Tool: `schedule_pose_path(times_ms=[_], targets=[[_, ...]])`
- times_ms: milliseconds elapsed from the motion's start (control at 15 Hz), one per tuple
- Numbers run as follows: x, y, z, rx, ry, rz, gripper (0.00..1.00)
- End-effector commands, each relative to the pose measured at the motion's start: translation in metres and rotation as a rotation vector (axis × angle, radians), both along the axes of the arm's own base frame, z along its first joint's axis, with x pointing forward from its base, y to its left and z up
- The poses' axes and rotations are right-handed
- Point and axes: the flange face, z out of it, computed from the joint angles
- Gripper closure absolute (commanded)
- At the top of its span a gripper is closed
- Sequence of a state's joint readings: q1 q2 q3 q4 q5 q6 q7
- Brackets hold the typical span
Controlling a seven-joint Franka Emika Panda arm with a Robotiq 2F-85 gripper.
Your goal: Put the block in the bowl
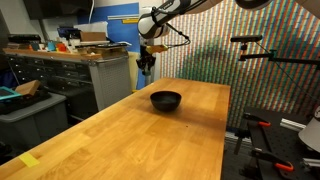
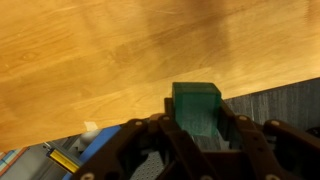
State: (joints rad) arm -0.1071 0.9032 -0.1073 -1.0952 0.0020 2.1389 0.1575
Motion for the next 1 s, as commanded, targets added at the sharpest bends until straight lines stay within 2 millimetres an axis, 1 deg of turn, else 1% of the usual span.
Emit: schedule_pose_path(times_ms=[0,267,533,733,933], targets=[[-0.029,0.015,0.016,-0.023,-0.003,-0.021,0.82],[-0.056,0.033,0.017,-0.029,-0.007,-0.047,0.82],[-0.088,0.051,0.020,-0.035,-0.017,-0.061,0.82],[-0.118,0.061,0.021,-0.051,-0.022,-0.076,0.82],[-0.152,0.070,0.018,-0.062,-0.015,-0.089,0.82]])
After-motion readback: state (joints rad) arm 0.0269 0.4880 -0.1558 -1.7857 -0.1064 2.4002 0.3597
